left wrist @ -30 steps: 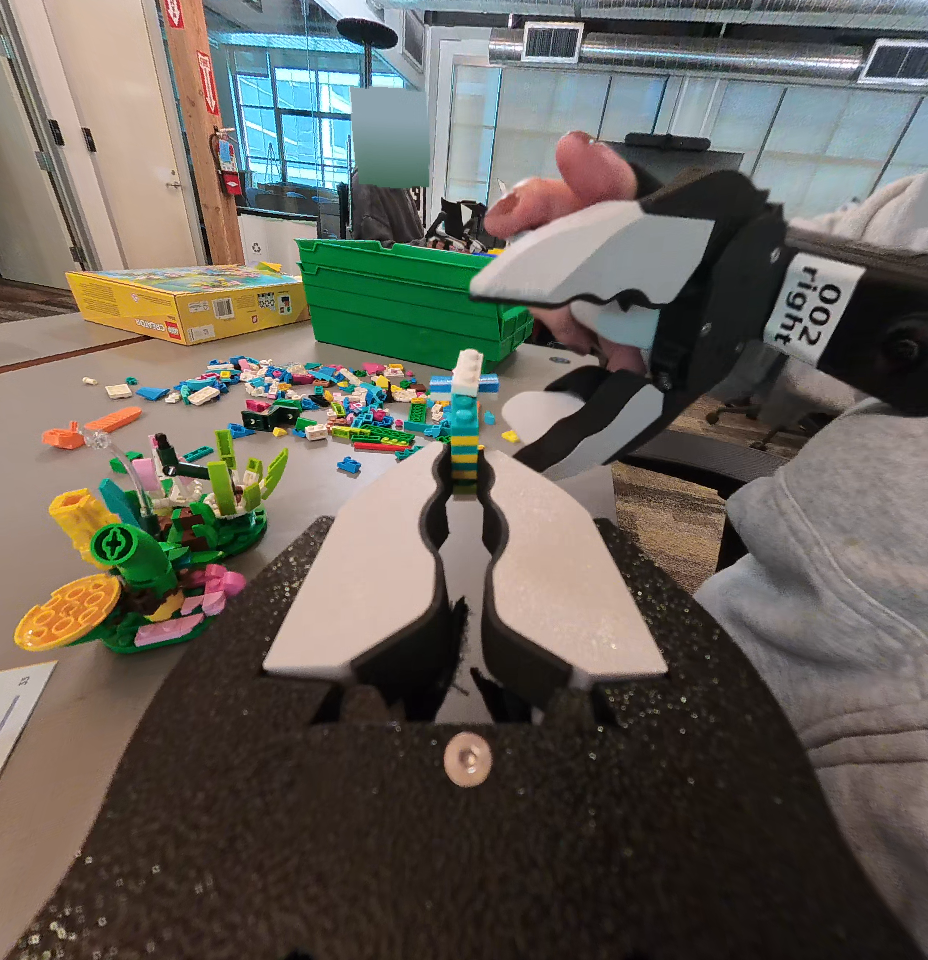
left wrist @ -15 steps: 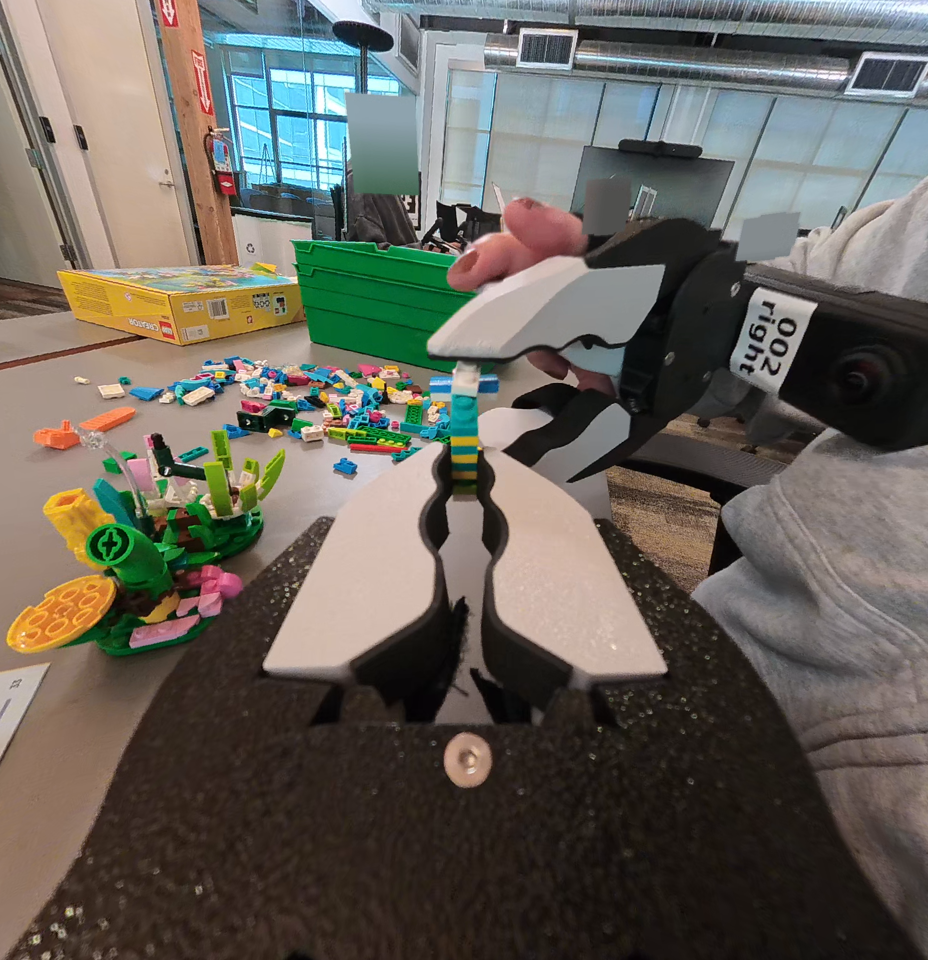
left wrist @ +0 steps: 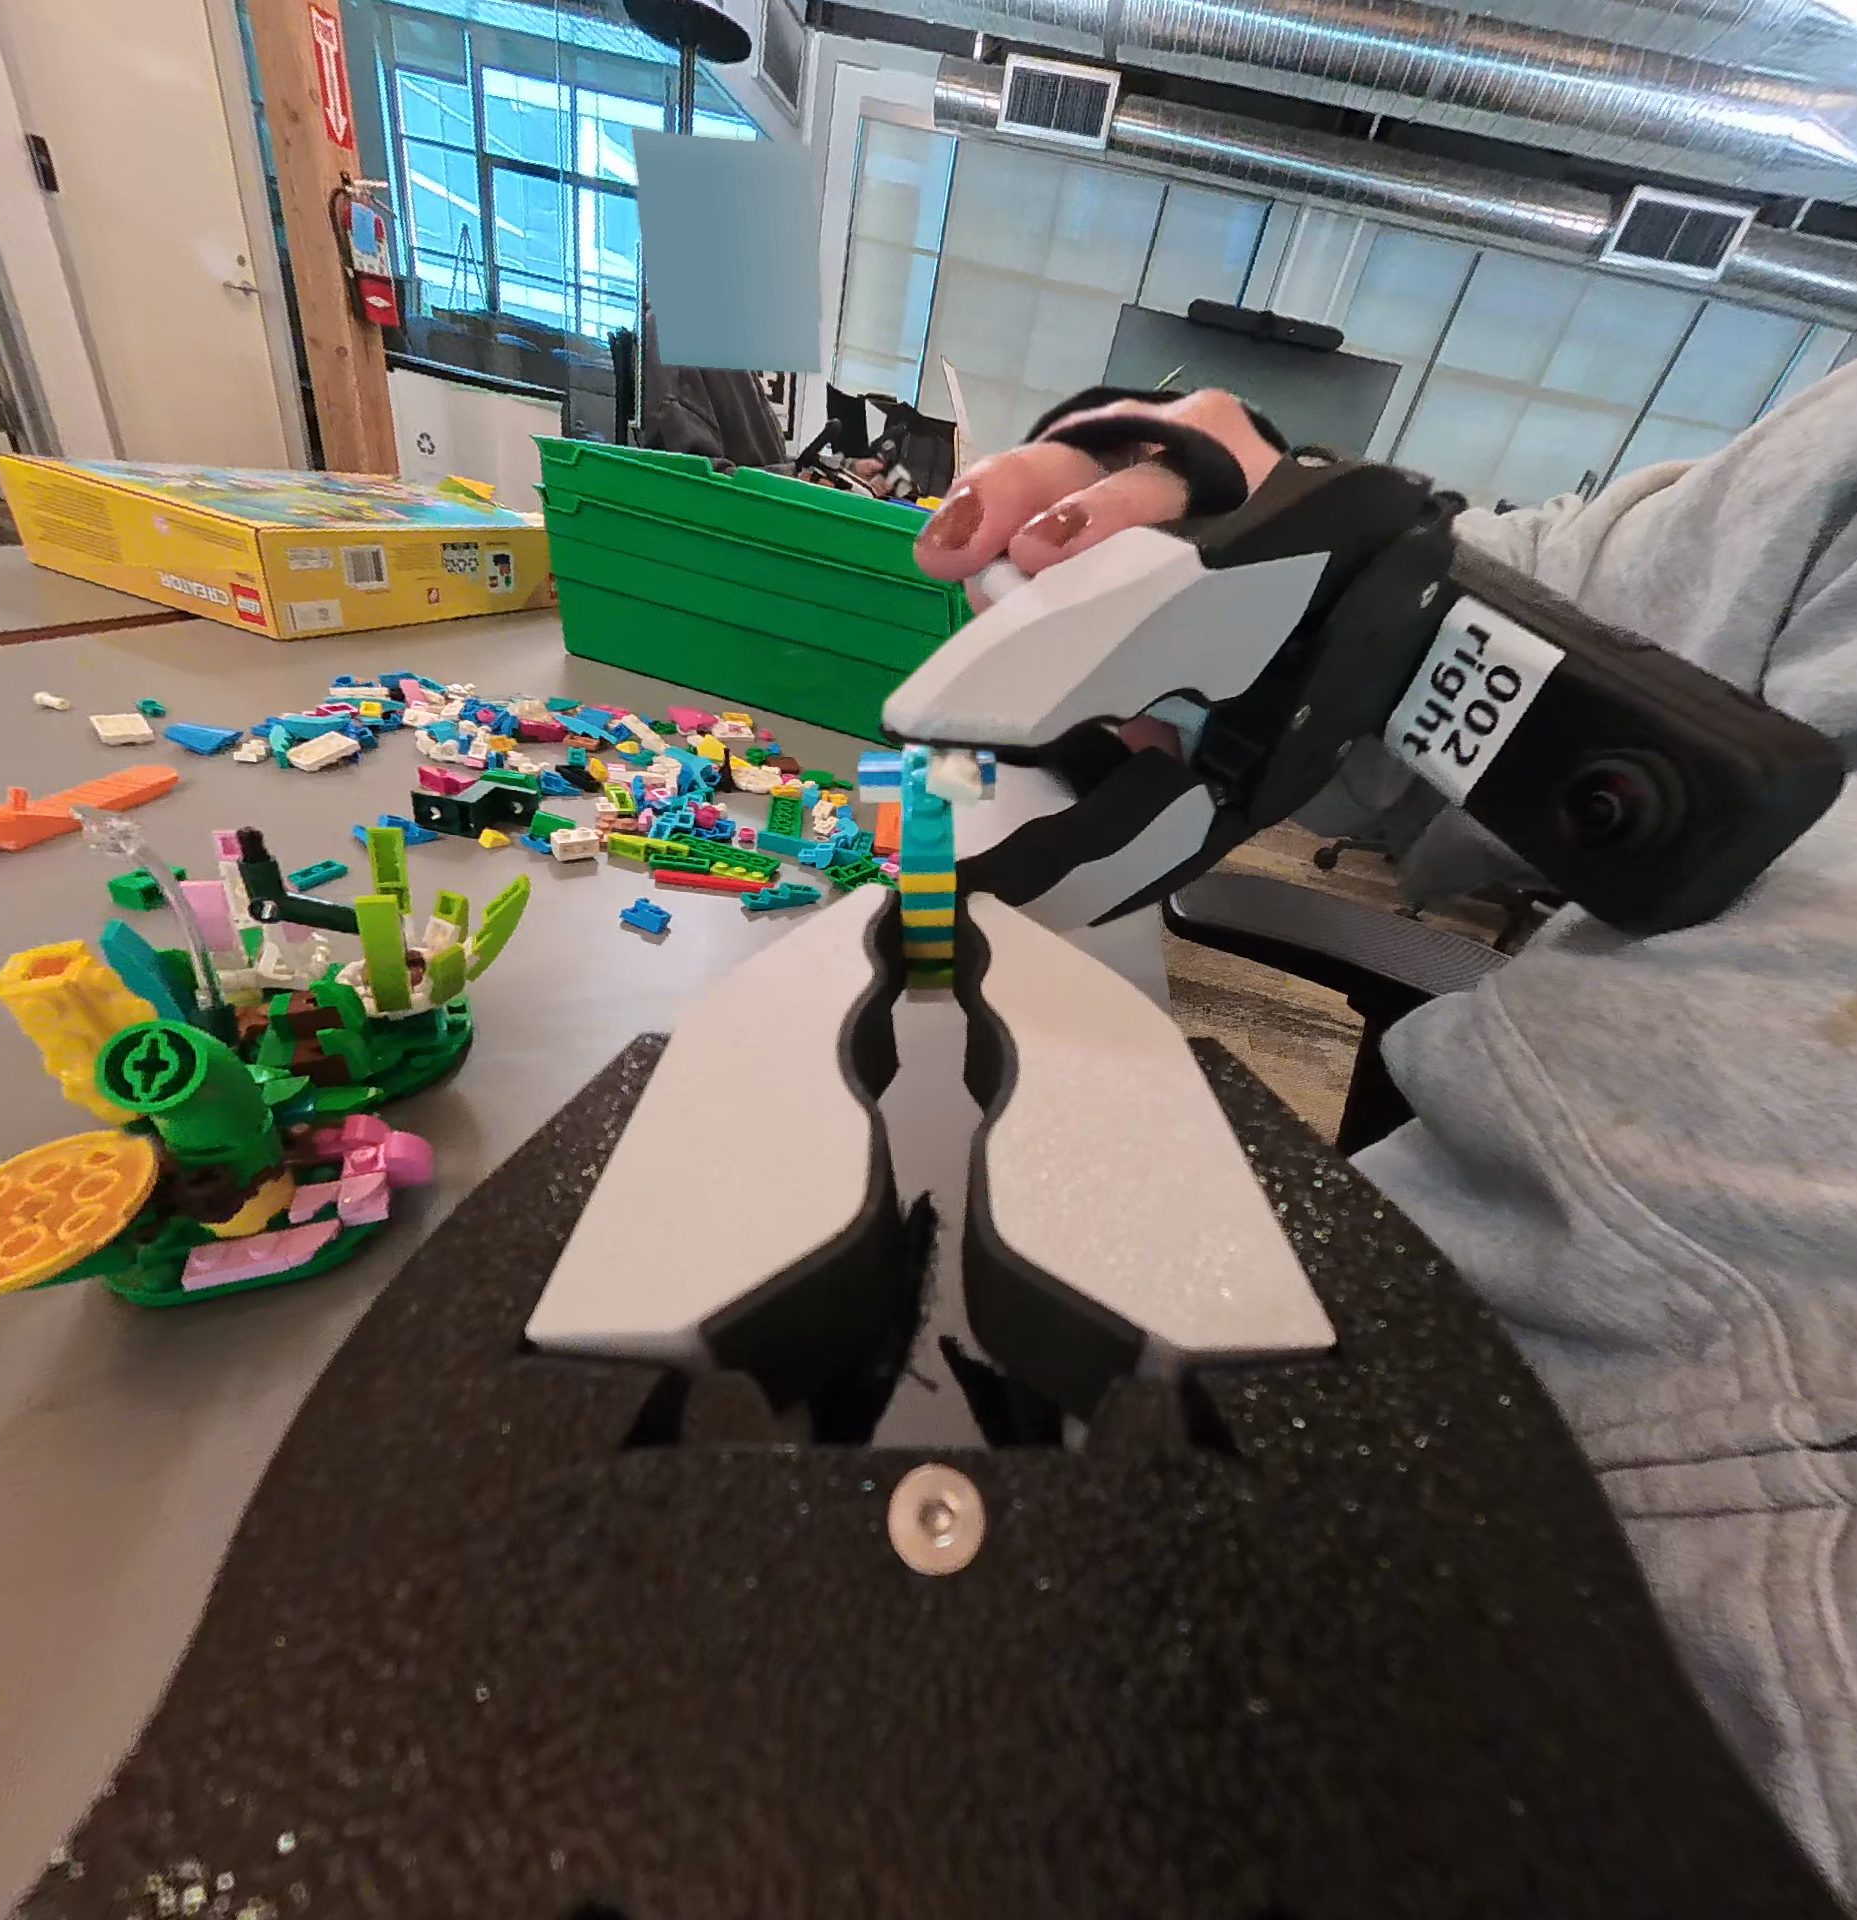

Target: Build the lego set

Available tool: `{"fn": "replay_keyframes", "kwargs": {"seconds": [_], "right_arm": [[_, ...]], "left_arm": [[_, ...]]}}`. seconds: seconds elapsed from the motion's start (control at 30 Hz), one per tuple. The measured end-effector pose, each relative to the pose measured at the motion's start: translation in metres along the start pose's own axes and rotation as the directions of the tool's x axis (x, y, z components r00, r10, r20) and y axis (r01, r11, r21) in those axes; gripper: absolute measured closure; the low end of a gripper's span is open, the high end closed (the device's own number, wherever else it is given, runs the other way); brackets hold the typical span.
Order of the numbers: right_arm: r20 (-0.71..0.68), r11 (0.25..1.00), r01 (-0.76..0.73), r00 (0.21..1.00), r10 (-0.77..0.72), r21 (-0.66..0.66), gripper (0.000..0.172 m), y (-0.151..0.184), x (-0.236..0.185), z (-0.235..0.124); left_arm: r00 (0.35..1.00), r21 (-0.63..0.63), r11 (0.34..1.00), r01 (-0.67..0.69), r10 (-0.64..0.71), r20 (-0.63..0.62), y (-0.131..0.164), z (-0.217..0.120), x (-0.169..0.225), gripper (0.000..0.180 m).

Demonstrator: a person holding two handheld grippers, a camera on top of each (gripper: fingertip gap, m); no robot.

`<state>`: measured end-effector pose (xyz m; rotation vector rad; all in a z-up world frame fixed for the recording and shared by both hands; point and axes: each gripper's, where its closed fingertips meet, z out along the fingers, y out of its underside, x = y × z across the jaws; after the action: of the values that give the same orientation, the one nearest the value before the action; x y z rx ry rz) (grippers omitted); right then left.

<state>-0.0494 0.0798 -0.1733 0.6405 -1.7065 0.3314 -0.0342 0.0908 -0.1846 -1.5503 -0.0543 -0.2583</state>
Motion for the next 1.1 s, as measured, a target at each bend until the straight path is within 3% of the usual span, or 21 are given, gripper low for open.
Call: {"fn": "replay_keyframes", "kwargs": {"seconds": [0.5, 0.93, 1.0, 1.1], "right_arm": [[0.112, 0.989, -0.137, 0.983, 0.142, -0.052, 0.135, 0.0018, -0.0043, -0.0026], [0.109, 0.995, 0.025, 0.994, -0.015, -0.093, 0.135, 0.0024, -0.0016, -0.0029], [0.135, 0.994, -0.035, 0.990, 0.049, -0.106, 0.135, 0.0031, -0.0026, -0.0021], [0.211, 0.957, -0.272, 0.934, 0.288, -0.101, 0.136, 0.0018, -0.0051, -0.0016]], "left_arm": [[1.000, -0.011, 1.000, -0.021, 0.021, -0.011, 0.0012, 0.0010, 0.0034, 0.172], [1.000, -0.013, 1.000, -0.007, 0.006, -0.019, 0.0013, 0.0010, 0.0036, 0.172], [1.000, -0.008, 1.000, -0.003, 0.003, -0.021, 0.0006, 0.0006, 0.0038, 0.172], [0.998, 0.033, 0.998, 0.050, -0.049, -0.037, -0.0040, -0.0011, 0.0042, 0.168]]}}
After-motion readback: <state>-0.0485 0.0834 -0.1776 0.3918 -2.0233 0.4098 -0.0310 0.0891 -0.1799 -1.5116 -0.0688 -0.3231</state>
